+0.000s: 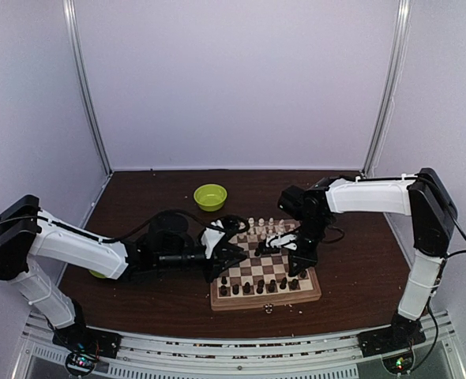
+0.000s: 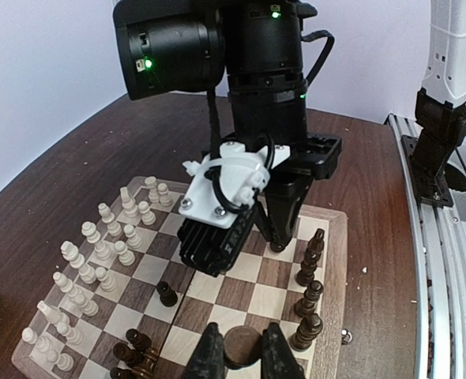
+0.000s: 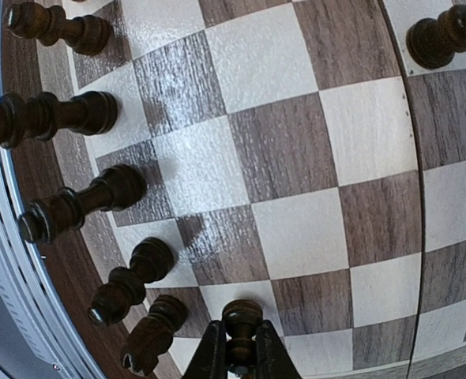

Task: Set up the chess pieces on the board
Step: Place the pawn at b7.

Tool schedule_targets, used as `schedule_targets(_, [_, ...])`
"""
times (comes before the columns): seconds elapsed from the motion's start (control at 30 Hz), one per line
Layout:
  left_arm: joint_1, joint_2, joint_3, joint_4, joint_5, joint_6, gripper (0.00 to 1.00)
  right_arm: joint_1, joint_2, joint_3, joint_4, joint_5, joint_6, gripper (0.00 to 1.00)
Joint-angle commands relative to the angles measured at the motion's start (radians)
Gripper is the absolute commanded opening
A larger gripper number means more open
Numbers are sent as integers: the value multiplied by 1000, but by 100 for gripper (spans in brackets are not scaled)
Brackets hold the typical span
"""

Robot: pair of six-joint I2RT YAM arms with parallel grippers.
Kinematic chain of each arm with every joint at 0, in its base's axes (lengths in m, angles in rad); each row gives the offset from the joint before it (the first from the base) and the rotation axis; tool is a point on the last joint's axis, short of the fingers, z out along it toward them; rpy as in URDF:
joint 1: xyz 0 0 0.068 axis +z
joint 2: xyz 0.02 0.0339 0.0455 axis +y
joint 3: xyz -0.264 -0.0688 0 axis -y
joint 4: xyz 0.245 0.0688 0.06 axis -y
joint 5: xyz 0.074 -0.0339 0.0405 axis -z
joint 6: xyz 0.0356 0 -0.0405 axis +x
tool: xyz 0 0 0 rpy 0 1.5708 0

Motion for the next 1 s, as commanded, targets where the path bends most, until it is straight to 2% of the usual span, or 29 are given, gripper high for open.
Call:
schedule_targets(0.0, [6,10,28,48,16,-11,8,16,25,2,-16,4,-5,11])
schedule_targets(0.67, [6,7,27,45,18,-12,8,22,-2,-8,-20,27,-14,14])
schedule_targets(0.8, [6,7,32,37,20,-12,8,20,-16,-9,-20,16,-17,21])
schedule_targets(0.97, [6,1,55,3,23,-11,8,6,-53,13,-37,-15,-21,25])
